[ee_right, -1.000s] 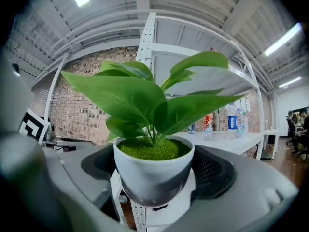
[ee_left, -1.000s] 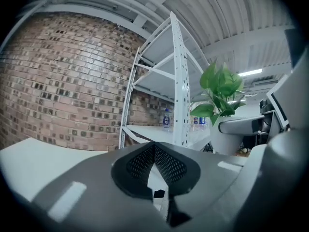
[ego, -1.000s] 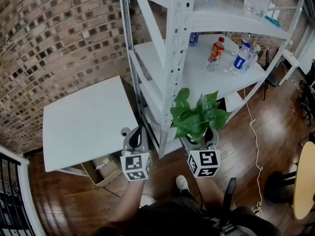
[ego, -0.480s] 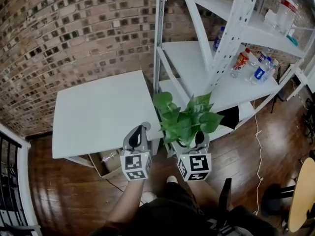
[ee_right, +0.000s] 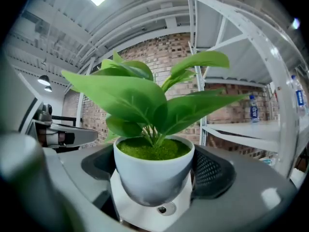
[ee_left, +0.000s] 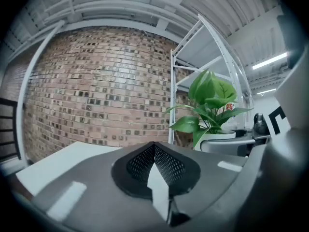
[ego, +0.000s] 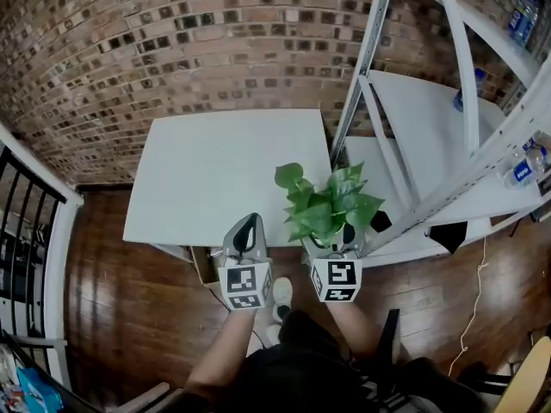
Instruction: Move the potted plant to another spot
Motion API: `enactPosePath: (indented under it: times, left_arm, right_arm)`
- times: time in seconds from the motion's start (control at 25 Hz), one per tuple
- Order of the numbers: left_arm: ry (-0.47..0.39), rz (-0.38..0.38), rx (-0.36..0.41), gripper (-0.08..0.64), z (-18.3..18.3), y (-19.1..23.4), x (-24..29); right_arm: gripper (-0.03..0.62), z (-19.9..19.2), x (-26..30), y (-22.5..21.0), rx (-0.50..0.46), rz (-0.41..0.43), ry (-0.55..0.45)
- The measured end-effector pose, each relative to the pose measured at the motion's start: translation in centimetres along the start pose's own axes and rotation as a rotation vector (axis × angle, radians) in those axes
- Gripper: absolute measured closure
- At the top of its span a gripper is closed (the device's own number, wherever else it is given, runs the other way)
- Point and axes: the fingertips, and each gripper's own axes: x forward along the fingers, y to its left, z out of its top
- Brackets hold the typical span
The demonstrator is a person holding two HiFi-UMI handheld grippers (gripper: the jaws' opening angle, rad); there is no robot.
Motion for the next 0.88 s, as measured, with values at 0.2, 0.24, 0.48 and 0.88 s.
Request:
enactPosePath:
  times: [0.2, 0.24, 0.48, 0.88]
  left_arm:
    - [0.015, 0.029, 0.023, 0.546, -1.5, 3.5, 1.1]
    - [0.002, 0.024, 0.023, 0.546, -1.2, 4.0, 1.4]
    - [-0.031, 0.011, 0.02, 0.547, -1.6, 6.3, 4.7]
    - [-0.04, 0.02, 0.009, 0.549, -5.5, 8.1, 10.0]
  right_arm:
    - [0.123, -5.1, 5.6, 1.8, -0.005, 0.038, 0.042]
    - [0.123, -6.3, 6.8, 2.0, -0.002, 0.043, 0.055]
    - [0.123, -11.5, 11.7, 3.1, 0.021, 0.066, 0.105]
    - [0.123, -16.5, 17.1, 3.4, 0.024, 0.076, 0.192]
